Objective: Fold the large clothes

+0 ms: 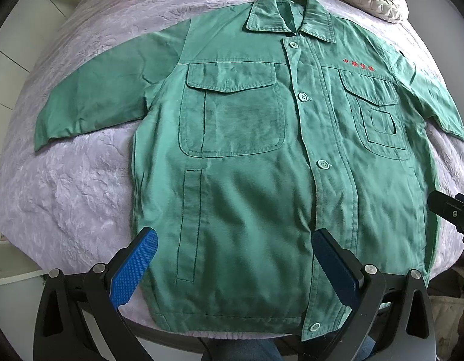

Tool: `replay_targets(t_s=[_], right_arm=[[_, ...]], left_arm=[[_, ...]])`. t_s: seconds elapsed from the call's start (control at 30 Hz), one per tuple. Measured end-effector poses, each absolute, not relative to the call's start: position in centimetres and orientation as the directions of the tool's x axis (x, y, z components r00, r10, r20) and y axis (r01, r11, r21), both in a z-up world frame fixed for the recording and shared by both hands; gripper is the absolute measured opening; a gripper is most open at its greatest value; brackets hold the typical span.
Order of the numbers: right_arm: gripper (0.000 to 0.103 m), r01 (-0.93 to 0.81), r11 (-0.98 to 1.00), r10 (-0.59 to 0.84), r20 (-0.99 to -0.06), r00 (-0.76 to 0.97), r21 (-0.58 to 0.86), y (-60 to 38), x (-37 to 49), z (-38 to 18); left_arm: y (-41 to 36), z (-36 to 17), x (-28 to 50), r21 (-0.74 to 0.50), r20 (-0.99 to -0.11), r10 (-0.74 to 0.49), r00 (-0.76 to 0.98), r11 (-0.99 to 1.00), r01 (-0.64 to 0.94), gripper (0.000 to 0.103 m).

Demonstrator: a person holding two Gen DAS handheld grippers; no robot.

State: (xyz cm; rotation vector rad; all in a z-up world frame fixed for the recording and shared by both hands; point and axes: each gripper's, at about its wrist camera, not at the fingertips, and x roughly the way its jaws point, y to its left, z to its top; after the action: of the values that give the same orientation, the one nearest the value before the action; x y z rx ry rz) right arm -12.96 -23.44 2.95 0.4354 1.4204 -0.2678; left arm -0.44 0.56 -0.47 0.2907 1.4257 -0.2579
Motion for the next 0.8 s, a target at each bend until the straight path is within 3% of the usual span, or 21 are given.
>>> replay_targets(t_s=[0.8], right_arm=[[0.103, 0.433, 0.892, 0.077, -0.988, 0.138, 0.129, -23.40, -12.82, 2.97]], left_arm=[[0.37, -0.49, -0.46, 0.042, -0.992, -0.001, 0.124, 0.938, 0.344, 0.103]])
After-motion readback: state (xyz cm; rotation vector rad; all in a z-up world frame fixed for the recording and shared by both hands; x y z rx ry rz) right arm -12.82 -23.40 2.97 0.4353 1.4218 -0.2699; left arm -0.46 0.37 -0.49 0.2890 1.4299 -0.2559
